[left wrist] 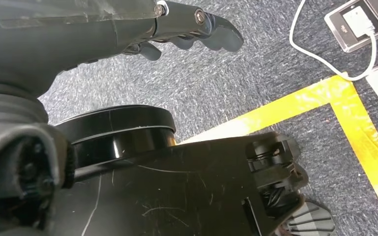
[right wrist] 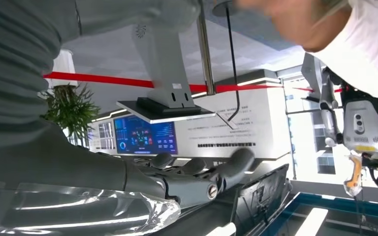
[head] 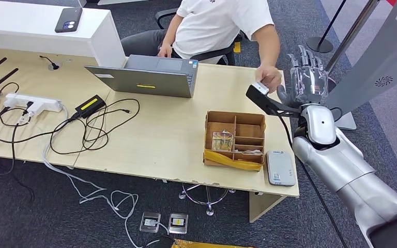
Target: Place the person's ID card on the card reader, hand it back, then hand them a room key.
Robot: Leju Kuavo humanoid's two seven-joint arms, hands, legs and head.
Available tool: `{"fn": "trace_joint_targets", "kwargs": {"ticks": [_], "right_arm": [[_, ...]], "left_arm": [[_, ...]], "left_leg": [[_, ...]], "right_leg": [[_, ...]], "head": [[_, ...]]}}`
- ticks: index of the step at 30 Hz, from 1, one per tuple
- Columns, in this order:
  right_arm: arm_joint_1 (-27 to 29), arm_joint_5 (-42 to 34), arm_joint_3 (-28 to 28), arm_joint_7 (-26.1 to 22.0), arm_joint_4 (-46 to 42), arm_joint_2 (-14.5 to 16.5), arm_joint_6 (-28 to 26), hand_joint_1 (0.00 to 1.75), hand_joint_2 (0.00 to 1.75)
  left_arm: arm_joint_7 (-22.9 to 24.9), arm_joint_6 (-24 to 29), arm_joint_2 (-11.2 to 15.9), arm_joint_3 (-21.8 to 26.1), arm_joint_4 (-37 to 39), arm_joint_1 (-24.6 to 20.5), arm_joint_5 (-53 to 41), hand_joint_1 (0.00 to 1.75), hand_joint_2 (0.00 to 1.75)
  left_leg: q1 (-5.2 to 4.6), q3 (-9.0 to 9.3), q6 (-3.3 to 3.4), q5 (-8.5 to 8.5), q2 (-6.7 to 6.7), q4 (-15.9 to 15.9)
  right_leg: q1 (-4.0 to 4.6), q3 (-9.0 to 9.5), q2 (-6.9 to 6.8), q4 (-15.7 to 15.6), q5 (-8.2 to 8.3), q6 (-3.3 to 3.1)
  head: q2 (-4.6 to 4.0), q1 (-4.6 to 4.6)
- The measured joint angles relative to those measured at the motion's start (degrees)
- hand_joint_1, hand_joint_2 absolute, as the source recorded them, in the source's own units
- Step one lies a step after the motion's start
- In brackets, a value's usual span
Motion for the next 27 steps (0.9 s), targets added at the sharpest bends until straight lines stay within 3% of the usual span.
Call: {"fn": "trace_joint_targets", "kwargs": {"ticks": [6,14,19,27], "right_arm": [[0.04,-3.45,0.18,-0.27,0.2,-0.24,-4.9,0.0,1.75],[3.52,-17.68,-2.78,-5.83,-7.12,-0.86,-13.11,0.0,1.75],[9.49,-21.06,-4.69,-7.48,-16.01,-2.85,-12.12,0.0,1.75],[21.48,-21.12,-6.16,-11.48,-26.47,-5.9,-5.28,0.0,1.75]], "left_arm": [[-0.22,0.21,-0.11,0.02,0.02,0.01,-0.53,0.0,0.0],[-1.84,0.72,-0.03,0.04,0.04,0.76,0.85,0.0,0.0],[-2.43,0.8,0.17,0.06,0.04,1.06,1.85,0.0,0.0],[-2.98,0.83,0.43,0.08,0.04,1.27,3.29,0.0,0.0]], "left_leg": [[0.0,0.0,0.0,0.0,0.01,0.0],[0.0,0.04,0.0,-0.01,0.04,0.0],[0.02,0.05,0.0,-0.01,0.03,0.0],[0.01,0.05,0.0,-0.02,0.03,0.0]], "right_leg": [[0.0,-0.01,0.01,0.0,0.0,0.0],[0.0,-0.01,0.07,-0.01,0.0,0.0],[0.02,0.0,0.04,-0.02,-0.01,-0.01],[0.02,0.01,0.03,-0.05,-0.01,-0.01]], "head": [[0.0,0.0],[0.0,0.01],[0.0,0.01],[0.0,0.01]]}}
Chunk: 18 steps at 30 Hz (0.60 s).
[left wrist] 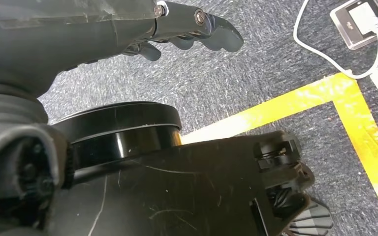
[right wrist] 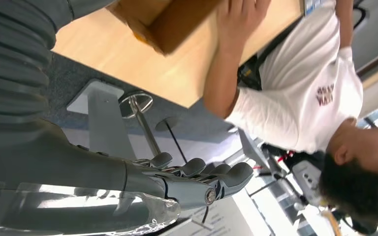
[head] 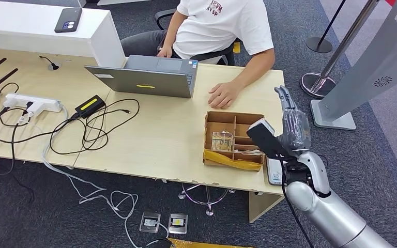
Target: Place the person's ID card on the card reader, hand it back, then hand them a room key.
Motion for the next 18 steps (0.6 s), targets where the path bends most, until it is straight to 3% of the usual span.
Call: {"fn": "trace_joint_targets", "kwargs": {"ticks": [8,18], "right_arm": [[6.72,6.24,-0.86,0.92,-1.71,-0.51,1.98,0.0,1.75],[8.38,17.56,-0.6,5.0,-0.23,-0.5,3.25,0.0,1.75]], "left_arm": [[-0.6,0.0,0.13,0.31,0.11,0.15,0.38,0.0,0.0],[0.18,-0.05,0.01,0.36,0.2,0.15,-0.48,0.0,0.0]], "left_leg": [[0.0,-0.02,0.0,0.0,0.0,-0.01],[0.0,-0.03,0.0,0.0,0.0,-0.01]], "right_leg": [[0.0,0.0,0.0,0.01,0.0,0.0],[0.0,0.0,0.0,0.01,0.0,0.0]], "head": [[0.0,-0.01],[0.0,-0.01]]}}
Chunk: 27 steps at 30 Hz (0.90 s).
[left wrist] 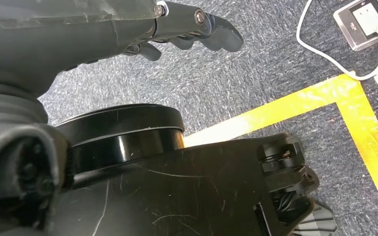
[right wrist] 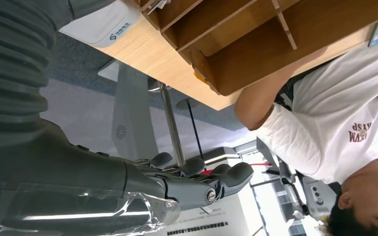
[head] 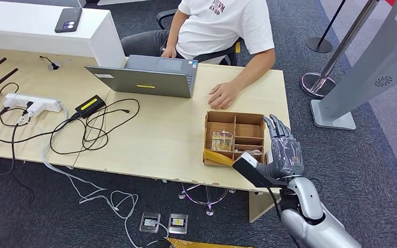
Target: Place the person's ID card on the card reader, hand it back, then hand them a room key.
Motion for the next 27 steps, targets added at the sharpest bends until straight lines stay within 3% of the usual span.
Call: {"fn": "trace_joint_targets", "kwargs": {"ticks": [7,15,27], "right_arm": [[-0.06,6.15,0.7,3.97,1.21,0.06,4.96,0.0,1.75],[-0.19,7.74,1.57,5.02,3.46,0.93,9.06,0.0,1.75],[-0.68,8.88,3.43,5.05,7.99,2.85,8.36,0.0,1.75]], "left_arm": [[0.85,-0.15,-0.04,0.0,-0.01,-0.09,0.38,0.0,0.0],[1.62,-0.31,-0.2,0.0,-0.02,-0.27,0.97,0.0,0.0],[1.63,-0.69,-0.22,0.0,-0.02,-0.38,0.98,0.0,0.0]], "left_leg": [[0.0,-0.01,0.0,0.0,0.0,0.0],[0.0,-0.03,0.0,0.0,-0.01,0.0],[0.0,-0.03,0.0,0.0,-0.01,0.0]], "right_leg": [[0.0,0.0,-0.01,0.0,0.0,0.0],[0.0,0.0,-0.02,0.01,0.0,0.0],[0.0,0.0,-0.02,0.0,0.0,0.0]], "head": [[0.0,0.0],[0.0,0.01],[0.0,0.0]]}}
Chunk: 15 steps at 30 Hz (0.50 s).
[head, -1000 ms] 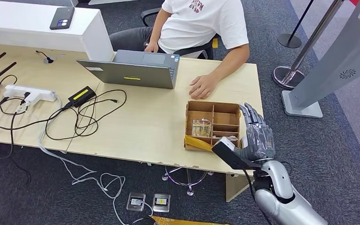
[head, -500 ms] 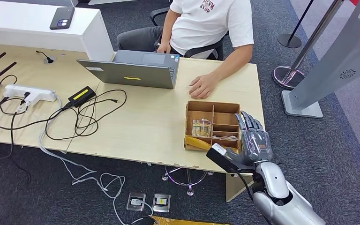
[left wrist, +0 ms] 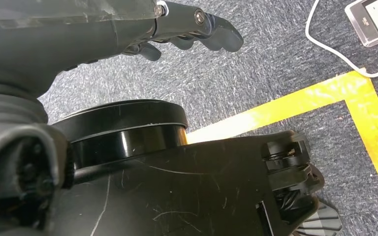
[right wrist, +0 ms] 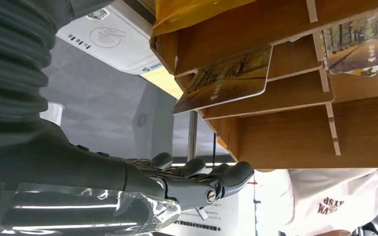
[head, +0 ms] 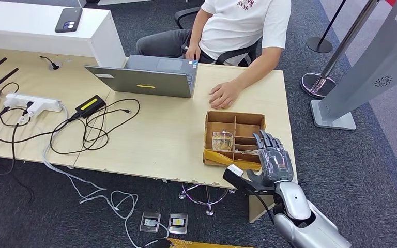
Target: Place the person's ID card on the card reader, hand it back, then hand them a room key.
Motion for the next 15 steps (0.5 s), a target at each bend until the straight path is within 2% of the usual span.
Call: {"fn": "trace_joint_targets", "kwargs": {"ticks": [9,10,13,14,15], "right_arm": [[-0.85,-0.04,0.68,0.17,2.8,0.74,-0.64,0.0,1.75],[-0.88,-0.12,0.68,0.19,2.97,0.81,-0.76,0.22,1.75],[-1.03,-0.45,0.67,0.19,3.6,0.96,-1.22,1.48,1.75],[-1.08,-0.63,0.66,0.17,3.77,0.97,-1.39,1.7,1.75],[-1.11,-0.86,0.66,0.15,3.9,0.98,-1.55,1.74,1.75]], "left_arm": [[0.07,0.0,0.0,0.0,0.0,-0.03,0.07,0.0,0.0],[0.08,0.0,0.0,0.0,0.01,-0.03,0.08,0.0,0.0],[0.09,0.0,0.0,0.0,0.01,-0.03,0.1,0.0,0.0],[0.09,0.01,0.0,0.0,0.0,-0.03,0.11,0.0,0.0],[0.09,0.01,0.0,0.0,0.0,-0.03,0.11,0.0,0.0]], "left_leg": [[0.0,0.0,0.0,0.0,0.0,0.0],[0.0,0.0,0.0,0.0,0.0,0.0],[0.0,0.0,0.0,0.0,0.0,0.0],[0.0,0.0,0.0,0.0,0.0,0.0],[0.0,0.0,0.0,0.0,0.0,0.0]], "right_leg": [[0.0,0.0,0.0,0.0,0.0,0.0],[0.0,0.0,0.0,0.0,0.0,0.0],[0.0,0.0,0.0,0.0,0.0,0.0],[0.0,0.0,0.0,0.0,0.0,0.0],[0.0,0.0,0.0,0.0,0.0,0.0]], "head": [[0.0,0.01],[0.0,0.0],[0.0,0.01],[0.0,0.01],[0.0,0.01]]}}
